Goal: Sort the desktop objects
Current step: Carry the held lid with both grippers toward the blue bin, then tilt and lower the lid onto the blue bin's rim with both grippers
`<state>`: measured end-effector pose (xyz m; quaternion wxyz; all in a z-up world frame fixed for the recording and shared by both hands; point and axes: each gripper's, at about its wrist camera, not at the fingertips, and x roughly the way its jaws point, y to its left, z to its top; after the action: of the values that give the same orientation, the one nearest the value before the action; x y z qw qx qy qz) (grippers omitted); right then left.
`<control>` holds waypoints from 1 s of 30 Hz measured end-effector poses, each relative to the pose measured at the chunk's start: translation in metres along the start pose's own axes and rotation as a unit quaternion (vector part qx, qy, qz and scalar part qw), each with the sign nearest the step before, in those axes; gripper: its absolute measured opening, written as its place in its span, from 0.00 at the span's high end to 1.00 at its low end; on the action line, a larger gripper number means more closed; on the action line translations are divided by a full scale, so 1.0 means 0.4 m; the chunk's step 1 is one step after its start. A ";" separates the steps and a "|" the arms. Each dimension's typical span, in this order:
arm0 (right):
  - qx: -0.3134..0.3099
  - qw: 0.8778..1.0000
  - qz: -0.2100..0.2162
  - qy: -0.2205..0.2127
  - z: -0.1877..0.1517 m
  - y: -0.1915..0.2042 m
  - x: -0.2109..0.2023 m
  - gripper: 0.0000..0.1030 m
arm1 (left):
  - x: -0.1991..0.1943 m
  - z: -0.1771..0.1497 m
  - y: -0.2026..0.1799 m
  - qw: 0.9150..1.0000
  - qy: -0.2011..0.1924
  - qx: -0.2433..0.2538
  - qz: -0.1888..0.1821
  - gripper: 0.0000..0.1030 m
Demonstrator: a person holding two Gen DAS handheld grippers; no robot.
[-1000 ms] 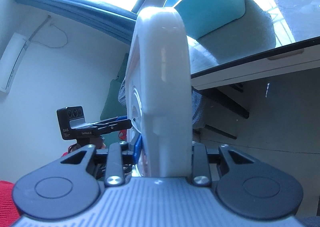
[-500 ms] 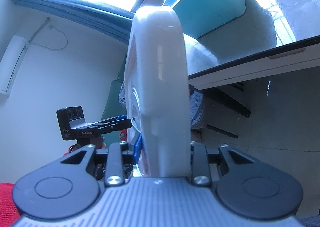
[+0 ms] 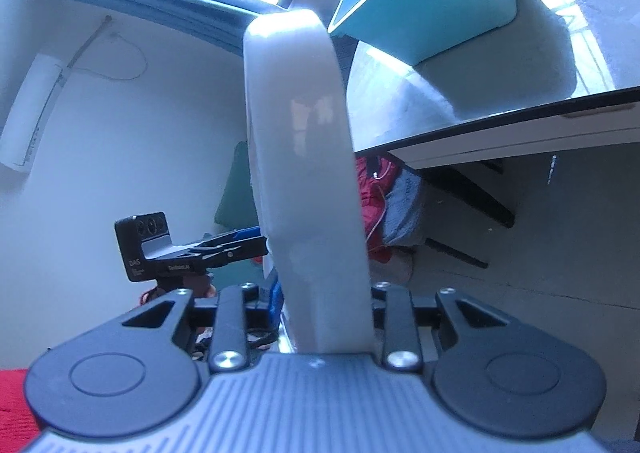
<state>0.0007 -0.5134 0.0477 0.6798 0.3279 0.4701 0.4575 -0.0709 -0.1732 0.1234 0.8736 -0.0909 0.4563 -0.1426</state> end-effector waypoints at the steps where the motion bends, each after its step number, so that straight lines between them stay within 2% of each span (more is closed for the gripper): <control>1: 0.000 1.000 0.001 0.001 0.003 0.001 0.001 0.72 | -0.002 0.000 0.000 1.000 -0.002 -0.002 0.001 0.01; 17: -0.013 0.999 0.008 0.033 0.095 0.000 0.048 0.72 | -0.028 0.018 0.006 0.999 -0.009 -0.020 0.031 0.01; 22: -0.019 0.999 0.003 0.031 0.141 0.004 0.070 0.72 | -0.032 0.067 0.019 0.999 -0.015 -0.015 0.034 0.01; 25: -0.017 0.999 -0.006 0.031 0.178 -0.001 0.093 0.81 | -0.025 0.113 0.020 1.000 -0.026 -0.005 0.006 0.02; 29: -0.048 0.997 -0.040 0.037 0.241 0.001 0.144 0.81 | 0.014 0.195 0.020 0.999 -0.033 0.021 0.016 0.02; 30: -0.027 0.999 -0.035 0.028 0.266 -0.019 0.156 0.87 | 0.023 0.217 0.030 0.999 -0.035 0.016 0.012 0.02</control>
<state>0.1116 -0.4598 0.0565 0.6905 0.2801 0.4876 0.4549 0.0076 -0.1625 0.1622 0.8921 -0.0758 0.4242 -0.1360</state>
